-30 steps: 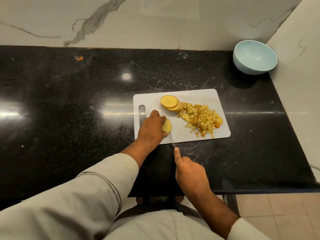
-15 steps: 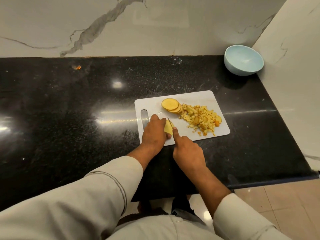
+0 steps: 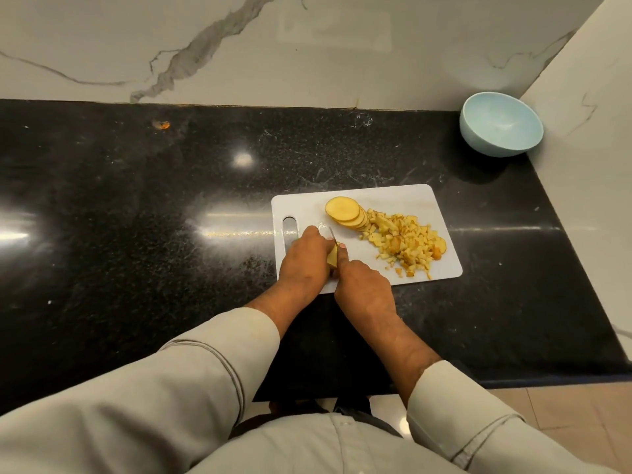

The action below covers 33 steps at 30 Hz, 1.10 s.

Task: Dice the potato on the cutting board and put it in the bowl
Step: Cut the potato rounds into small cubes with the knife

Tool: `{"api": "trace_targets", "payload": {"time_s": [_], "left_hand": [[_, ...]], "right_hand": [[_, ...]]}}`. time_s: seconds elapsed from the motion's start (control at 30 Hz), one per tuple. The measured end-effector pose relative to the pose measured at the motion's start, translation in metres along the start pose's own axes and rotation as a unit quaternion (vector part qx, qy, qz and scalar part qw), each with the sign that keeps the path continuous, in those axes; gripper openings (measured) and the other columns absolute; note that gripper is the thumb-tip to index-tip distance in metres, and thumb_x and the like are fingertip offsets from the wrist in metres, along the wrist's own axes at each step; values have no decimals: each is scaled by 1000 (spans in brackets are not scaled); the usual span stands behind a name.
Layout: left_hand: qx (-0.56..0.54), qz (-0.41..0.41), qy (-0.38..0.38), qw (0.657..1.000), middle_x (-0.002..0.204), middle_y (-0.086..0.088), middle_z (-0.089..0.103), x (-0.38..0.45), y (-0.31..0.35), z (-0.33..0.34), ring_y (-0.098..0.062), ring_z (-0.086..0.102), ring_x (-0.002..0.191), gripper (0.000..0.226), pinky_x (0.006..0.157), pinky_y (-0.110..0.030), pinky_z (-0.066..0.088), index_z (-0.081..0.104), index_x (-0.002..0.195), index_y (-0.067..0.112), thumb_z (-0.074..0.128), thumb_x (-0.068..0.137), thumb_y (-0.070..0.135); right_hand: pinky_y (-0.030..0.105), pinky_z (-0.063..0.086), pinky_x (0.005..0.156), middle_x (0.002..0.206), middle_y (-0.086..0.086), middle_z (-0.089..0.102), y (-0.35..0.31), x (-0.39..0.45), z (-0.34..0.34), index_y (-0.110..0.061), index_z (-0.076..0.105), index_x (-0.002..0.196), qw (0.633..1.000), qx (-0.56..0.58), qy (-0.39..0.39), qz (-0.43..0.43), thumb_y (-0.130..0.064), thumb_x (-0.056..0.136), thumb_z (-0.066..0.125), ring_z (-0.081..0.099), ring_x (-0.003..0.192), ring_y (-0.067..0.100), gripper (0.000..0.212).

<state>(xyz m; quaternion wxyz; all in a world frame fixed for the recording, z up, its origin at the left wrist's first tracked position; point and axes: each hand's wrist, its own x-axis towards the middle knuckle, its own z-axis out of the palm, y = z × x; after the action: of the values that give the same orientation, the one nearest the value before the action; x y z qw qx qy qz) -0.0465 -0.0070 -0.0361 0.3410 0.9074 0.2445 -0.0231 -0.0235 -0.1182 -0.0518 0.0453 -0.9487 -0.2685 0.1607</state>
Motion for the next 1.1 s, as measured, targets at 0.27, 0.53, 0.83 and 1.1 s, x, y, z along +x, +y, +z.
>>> {"api": "trace_targets", "payload": {"time_s": [0.27, 0.53, 0.83, 1.1], "left_hand": [[7, -19, -32, 999, 104, -12, 58, 5, 1, -5, -32, 58, 98, 23, 76, -39, 47, 54, 84, 12, 73, 84, 25], [3, -36, -48, 998, 106, -9, 57, 9, -2, -3, -30, 58, 102, 41, 73, -29, 38, 57, 105, 8, 80, 77, 26], [38, -26, -46, 998, 89, -7, 61, 5, -2, -4, -30, 61, 93, 30, 70, -29, 41, 67, 95, 7, 82, 74, 22], [58, -21, -33, 998, 64, 7, 43, 9, 0, -3, -22, 55, 73, 40, 62, -30, 40, 39, 62, 22, 74, 81, 14]], "right_hand": [[36, 38, 62, 101, 6, 56, 10, -30, 6, -24, 2, 154, 999, 12, -35, -3, -15, 92, 40, 60, 85, 27, 72], [36, 43, 67, 111, 4, 55, 19, -76, 15, -26, -5, 153, 998, 12, -62, 10, -18, 97, 38, 61, 88, 23, 72], [35, 50, 70, 103, 0, 53, 23, -84, 8, -29, -4, 153, 998, 47, -30, 40, -19, 98, 36, 60, 84, 19, 68], [36, 37, 62, 105, 8, 54, 3, -26, -4, -24, 3, 154, 999, 30, -18, 22, -18, 95, 37, 59, 89, 28, 68]]}}
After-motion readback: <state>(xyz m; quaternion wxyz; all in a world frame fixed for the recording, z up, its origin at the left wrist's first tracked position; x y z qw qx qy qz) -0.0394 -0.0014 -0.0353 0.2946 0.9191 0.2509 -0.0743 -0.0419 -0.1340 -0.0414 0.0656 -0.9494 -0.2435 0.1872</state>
